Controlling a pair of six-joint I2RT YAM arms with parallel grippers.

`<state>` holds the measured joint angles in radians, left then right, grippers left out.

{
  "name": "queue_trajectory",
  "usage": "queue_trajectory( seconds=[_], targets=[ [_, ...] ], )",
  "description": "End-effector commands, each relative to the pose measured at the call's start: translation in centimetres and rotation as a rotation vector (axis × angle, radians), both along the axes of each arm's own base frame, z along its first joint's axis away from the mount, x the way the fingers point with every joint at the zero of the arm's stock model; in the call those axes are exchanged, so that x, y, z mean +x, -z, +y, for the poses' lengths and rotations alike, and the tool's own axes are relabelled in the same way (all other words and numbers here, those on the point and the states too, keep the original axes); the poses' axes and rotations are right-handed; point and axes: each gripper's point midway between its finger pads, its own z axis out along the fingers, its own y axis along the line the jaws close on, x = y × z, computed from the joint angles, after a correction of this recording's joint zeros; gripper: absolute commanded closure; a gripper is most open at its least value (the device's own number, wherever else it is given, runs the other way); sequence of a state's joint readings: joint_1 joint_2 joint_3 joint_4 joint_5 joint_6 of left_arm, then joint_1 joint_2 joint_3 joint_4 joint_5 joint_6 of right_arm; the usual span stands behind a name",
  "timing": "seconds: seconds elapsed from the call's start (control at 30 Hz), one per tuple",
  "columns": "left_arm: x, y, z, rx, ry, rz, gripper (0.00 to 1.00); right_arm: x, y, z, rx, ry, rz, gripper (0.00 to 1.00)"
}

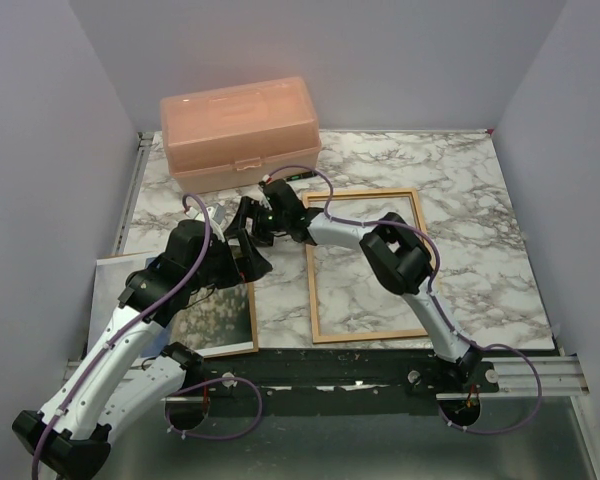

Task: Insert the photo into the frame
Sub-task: Move the photo to the photo frame.

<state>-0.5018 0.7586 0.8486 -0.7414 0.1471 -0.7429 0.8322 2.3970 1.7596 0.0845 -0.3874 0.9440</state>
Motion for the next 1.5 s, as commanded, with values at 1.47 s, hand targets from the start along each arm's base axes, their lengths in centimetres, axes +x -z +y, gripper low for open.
queue_trajectory(
  seconds=[1.47],
  targets=[
    [-0.6, -2.4, 0.1, -0.057, 0.018, -0.064, 0.01, -13.6, 1.3, 1.1, 0.046, -0.251, 0.174, 0.21]
  ],
)
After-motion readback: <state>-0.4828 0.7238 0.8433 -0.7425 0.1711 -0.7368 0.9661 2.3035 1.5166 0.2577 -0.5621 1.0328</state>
